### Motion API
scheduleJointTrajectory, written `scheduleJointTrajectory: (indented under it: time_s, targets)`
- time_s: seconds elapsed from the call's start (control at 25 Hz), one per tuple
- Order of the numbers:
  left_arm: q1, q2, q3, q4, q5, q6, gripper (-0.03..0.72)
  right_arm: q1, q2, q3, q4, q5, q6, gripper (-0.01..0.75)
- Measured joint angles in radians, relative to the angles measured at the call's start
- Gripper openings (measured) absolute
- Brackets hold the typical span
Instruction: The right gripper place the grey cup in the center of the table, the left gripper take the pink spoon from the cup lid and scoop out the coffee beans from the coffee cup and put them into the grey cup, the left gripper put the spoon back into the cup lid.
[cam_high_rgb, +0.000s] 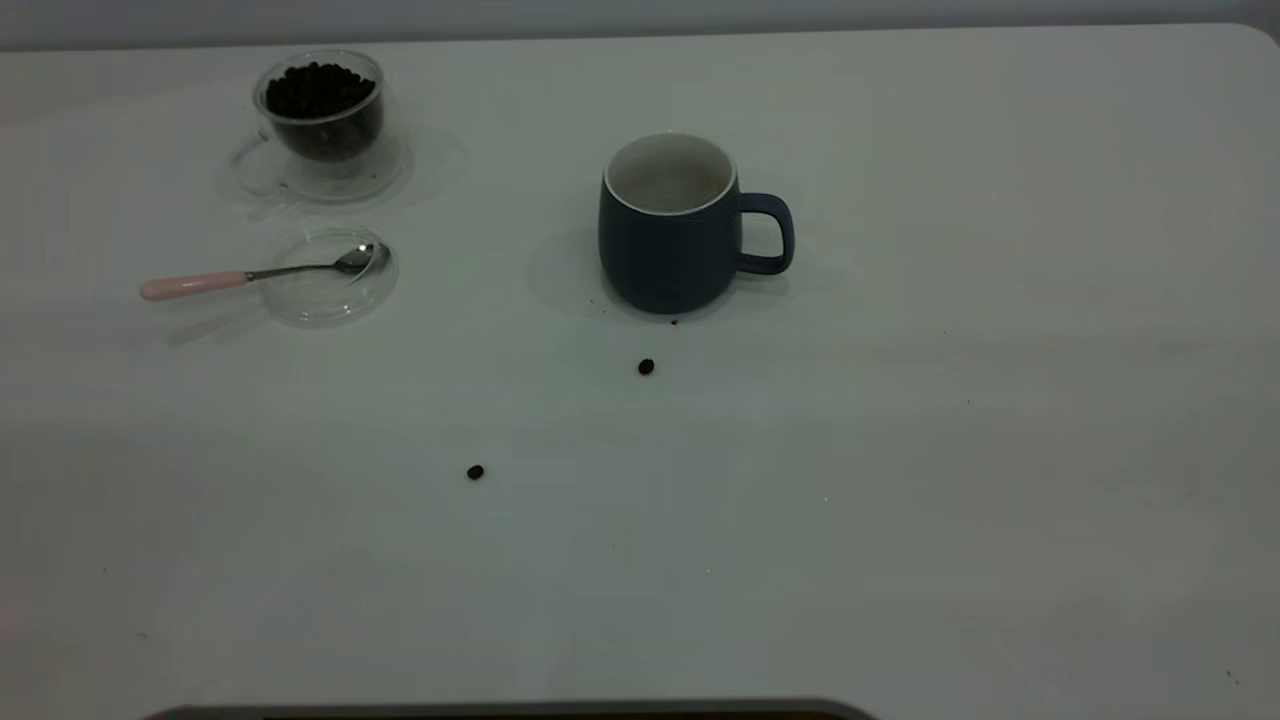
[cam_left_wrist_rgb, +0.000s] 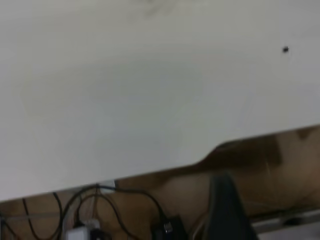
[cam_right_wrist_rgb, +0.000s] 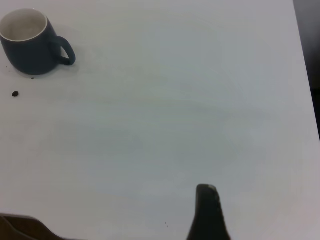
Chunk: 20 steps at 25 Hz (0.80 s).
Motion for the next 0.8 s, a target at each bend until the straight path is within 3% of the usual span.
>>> scheduleJointTrajectory:
  time_s: [0.8]
  targets:
    - [0.018, -0.099, 0.065, 0.000, -0.034, -0.008, 0.517, 0.000, 0.000, 0.000, 0.000, 0.000, 0.000, 0.590]
